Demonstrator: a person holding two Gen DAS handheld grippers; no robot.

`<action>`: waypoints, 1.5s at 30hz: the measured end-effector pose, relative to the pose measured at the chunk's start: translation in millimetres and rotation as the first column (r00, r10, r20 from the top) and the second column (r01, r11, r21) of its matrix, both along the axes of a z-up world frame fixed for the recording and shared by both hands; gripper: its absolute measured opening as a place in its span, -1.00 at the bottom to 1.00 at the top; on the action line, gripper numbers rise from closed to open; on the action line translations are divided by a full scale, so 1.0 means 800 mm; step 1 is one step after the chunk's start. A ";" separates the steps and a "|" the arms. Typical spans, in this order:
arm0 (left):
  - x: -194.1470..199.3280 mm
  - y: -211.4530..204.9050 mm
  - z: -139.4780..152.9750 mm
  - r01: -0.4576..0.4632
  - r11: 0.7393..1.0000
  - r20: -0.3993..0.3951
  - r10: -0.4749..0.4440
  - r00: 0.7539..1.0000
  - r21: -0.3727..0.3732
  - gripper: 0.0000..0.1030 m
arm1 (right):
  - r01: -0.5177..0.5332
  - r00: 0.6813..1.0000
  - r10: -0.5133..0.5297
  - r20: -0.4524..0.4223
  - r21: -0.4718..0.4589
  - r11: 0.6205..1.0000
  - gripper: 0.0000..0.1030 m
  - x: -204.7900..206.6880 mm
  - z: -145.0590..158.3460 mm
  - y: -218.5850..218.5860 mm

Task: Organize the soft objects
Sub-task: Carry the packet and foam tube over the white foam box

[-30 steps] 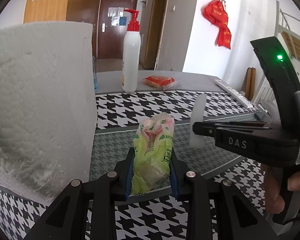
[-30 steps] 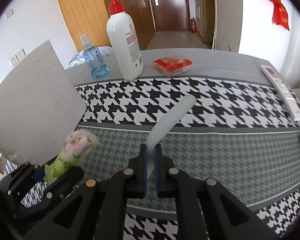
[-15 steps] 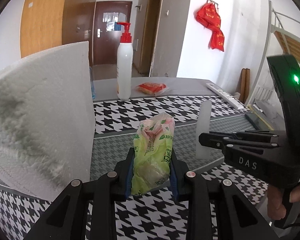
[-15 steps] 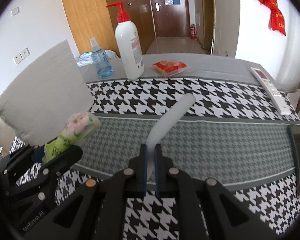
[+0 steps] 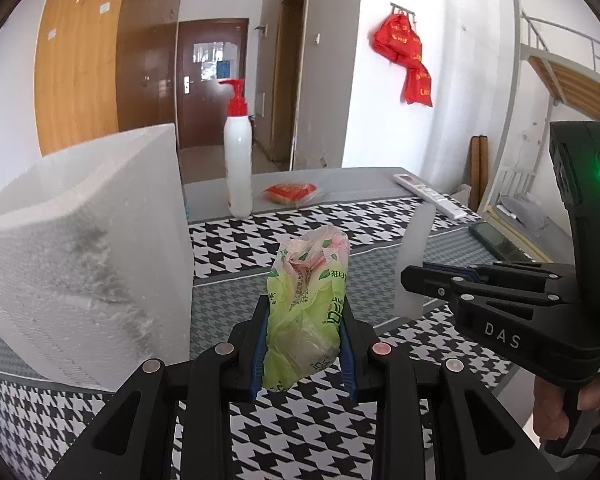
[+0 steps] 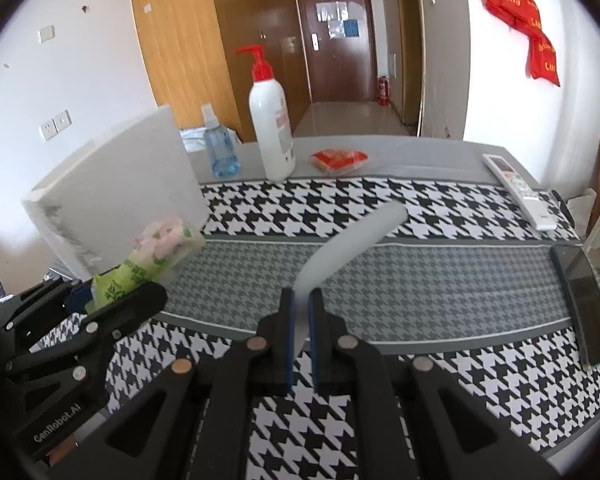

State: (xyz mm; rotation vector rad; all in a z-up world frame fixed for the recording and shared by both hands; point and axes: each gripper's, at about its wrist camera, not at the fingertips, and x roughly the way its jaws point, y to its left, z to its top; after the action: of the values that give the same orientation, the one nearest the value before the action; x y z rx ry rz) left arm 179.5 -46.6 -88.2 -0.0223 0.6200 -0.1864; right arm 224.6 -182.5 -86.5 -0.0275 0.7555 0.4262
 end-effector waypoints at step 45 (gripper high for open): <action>-0.081 0.027 0.061 -0.009 1.000 0.193 0.010 0.981 -0.005 -0.39 | 0.011 0.978 -0.016 0.209 0.022 1.000 -0.82 -0.063 0.078 0.015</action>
State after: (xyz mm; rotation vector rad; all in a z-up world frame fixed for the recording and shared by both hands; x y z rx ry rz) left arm 115.0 -24.7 -39.2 -0.0105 0.4258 -0.1780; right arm 174.4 -170.2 -24.1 -0.0466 0.5437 0.4111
